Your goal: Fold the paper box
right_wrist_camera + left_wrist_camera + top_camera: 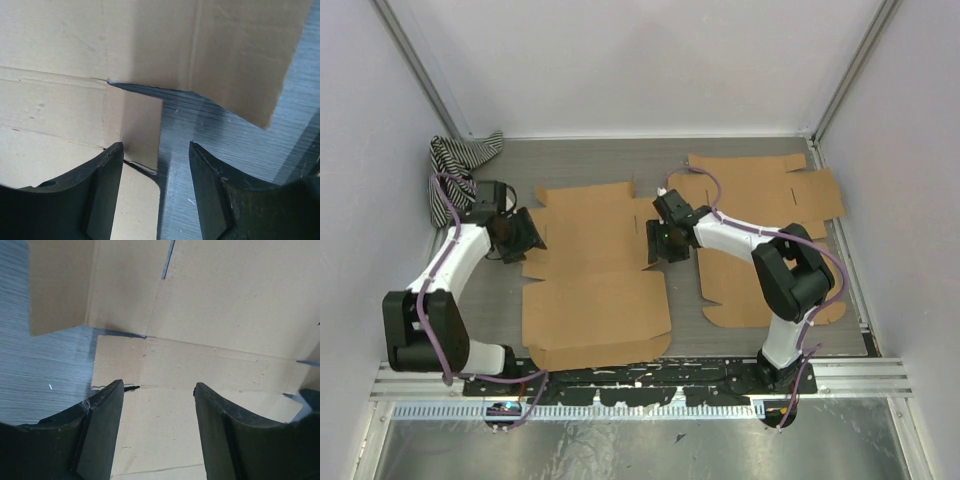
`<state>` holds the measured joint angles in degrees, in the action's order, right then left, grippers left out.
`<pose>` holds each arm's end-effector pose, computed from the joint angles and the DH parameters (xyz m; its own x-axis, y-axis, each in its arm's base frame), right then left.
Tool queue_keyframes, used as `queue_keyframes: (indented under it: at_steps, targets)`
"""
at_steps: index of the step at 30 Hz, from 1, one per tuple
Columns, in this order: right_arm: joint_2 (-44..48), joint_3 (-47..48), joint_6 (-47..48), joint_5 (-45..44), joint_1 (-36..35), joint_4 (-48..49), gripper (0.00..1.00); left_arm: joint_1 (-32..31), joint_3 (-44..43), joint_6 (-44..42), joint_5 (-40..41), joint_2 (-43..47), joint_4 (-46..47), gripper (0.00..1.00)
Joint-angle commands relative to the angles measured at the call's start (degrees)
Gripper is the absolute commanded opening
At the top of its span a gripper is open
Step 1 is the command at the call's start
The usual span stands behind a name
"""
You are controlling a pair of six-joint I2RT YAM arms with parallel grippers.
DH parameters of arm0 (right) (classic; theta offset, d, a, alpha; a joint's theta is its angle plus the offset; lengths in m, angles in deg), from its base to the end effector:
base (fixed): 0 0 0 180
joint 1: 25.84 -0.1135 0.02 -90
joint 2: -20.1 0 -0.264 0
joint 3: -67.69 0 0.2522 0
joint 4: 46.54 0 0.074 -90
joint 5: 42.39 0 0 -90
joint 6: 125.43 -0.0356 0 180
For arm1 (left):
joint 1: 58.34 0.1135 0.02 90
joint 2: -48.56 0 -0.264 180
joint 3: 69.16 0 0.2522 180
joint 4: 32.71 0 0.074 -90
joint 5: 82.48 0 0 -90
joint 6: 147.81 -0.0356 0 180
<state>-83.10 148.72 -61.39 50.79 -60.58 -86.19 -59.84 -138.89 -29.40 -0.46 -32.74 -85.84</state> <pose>0.2993 0.2099 0.1788 -0.9097 -0.0990 -0.4032 -0.2138 0.9442 0.2507 0.2736 -0.0121 0.2251 -0.8355 -0.4495 -0.3162 -0.3550 0.8806 -0.3137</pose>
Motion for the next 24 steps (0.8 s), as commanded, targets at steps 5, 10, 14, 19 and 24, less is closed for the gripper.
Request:
queue_keyframes:
  at_steps: [5, 10, 14, 19, 24]
  targets:
    - [4.8, -2.1, -4.3, -0.3, -1.1, 6.3, 0.60, 0.0, 2.8, 1.7, 5.9, 4.4, 3.1, 0.66]
    - [3.2, -1.4, -4.5, 0.7, -1.9, 7.9, 0.52, 0.0, 2.9, 1.7, 6.4, 2.7, 2.9, 0.65]
    - [1.9, 0.0, -4.8, 0.7, -2.2, 7.6, 0.38, 0.0, 2.5, 2.4, 7.4, 1.3, 2.1, 0.65]
    - [2.2, 1.3, -4.3, -0.8, -2.7, 6.3, 0.20, 0.0, 3.2, 2.8, 10.6, 2.7, 1.1, 0.64]
    - [1.6, 5.2, -2.7, -4.3, -5.3, 3.1, 0.18, 0.0, 3.3, 2.5, 12.9, 3.6, 0.0, 0.64]
